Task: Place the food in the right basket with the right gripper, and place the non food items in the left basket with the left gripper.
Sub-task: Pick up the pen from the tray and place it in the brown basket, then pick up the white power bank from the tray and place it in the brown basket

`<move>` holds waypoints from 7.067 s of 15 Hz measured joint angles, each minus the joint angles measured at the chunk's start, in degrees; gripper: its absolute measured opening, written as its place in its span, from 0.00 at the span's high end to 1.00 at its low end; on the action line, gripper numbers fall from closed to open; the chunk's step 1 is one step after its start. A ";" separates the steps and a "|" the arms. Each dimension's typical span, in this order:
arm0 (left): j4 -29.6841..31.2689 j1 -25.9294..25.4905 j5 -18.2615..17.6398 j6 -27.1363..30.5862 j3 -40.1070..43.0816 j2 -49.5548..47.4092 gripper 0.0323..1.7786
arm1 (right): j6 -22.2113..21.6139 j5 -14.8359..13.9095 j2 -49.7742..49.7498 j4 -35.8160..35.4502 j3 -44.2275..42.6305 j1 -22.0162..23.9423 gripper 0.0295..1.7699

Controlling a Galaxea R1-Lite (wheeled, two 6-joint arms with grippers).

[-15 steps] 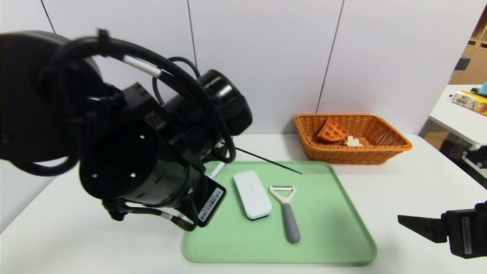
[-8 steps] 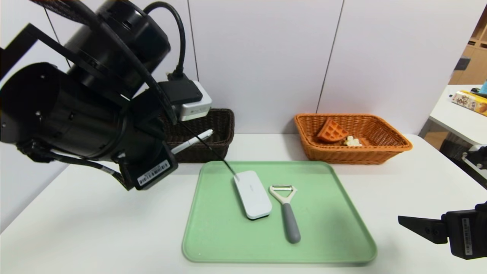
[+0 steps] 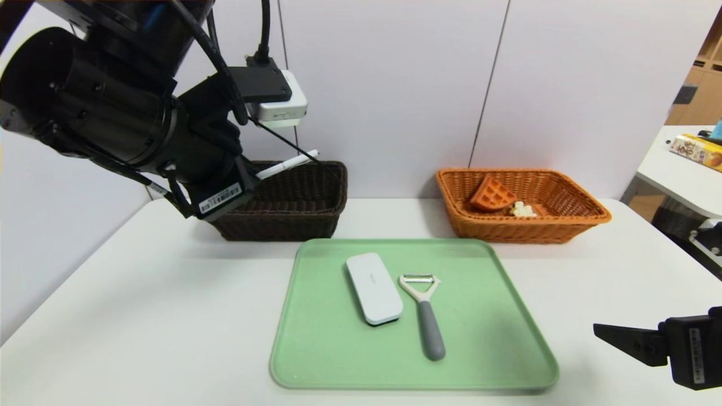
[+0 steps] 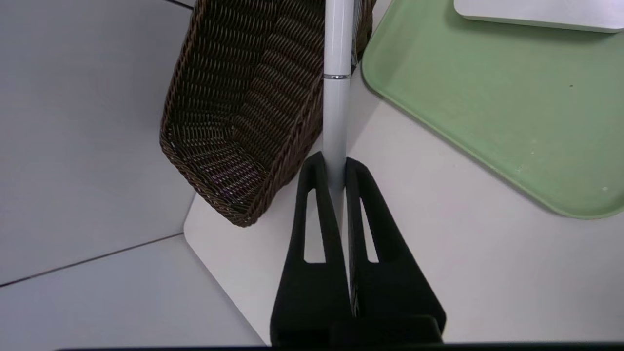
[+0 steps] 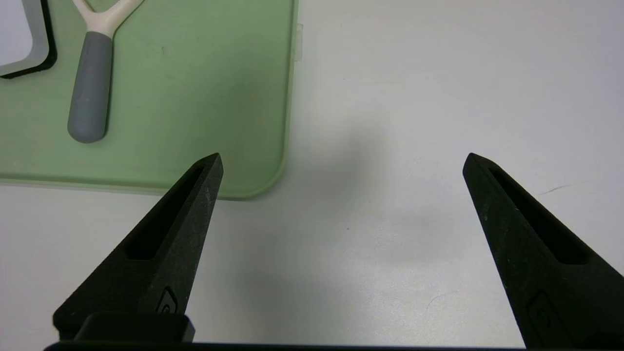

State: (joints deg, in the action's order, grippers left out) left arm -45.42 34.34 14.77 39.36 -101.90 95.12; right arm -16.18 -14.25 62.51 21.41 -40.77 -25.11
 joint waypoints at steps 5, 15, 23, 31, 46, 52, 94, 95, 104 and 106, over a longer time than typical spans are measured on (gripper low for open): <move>2.54 -5.49 -0.39 8.73 -1.60 5.32 0.97 | 0.11 0.00 -0.33 0.01 0.26 0.01 0.04; 11.45 -13.24 -4.50 20.72 -6.31 19.52 0.97 | -0.07 0.01 -0.41 0.01 0.37 0.01 0.04; 11.72 -16.81 -4.55 27.42 -10.53 26.05 0.97 | -0.16 0.09 -0.48 -0.68 2.04 0.00 0.04; 11.97 -18.05 -4.33 27.77 -10.61 29.62 0.97 | -0.16 0.06 -0.37 -4.02 4.08 -0.40 0.04; 14.56 -18.44 -4.74 27.20 -10.75 25.25 0.20 | -0.13 0.00 -0.11 -4.07 5.19 -1.95 0.04; 17.25 -18.77 -4.75 26.93 -10.42 19.68 0.12 | 0.02 -0.60 -0.17 -4.10 5.07 -2.04 0.04; -6.78 18.38 12.18 -81.14 -11.35 23.72 0.05 | 0.67 -0.79 0.96 -6.80 5.88 -2.08 0.04; -6.12 18.38 12.15 -81.45 -11.39 24.36 0.05 | 0.69 -0.77 0.91 -6.80 5.99 -2.08 0.04; -2.95 18.38 12.31 -81.88 -11.89 28.70 0.05 | 0.61 -0.77 0.88 -6.80 6.38 -2.08 0.04; -2.26 18.38 12.26 -82.08 -11.91 29.73 0.05 | 0.63 -0.77 0.88 -6.78 6.40 -2.08 0.04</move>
State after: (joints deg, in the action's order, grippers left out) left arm -47.68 52.72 27.04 -42.72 -113.81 124.86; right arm -15.54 -15.02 63.39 14.63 -34.37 -27.20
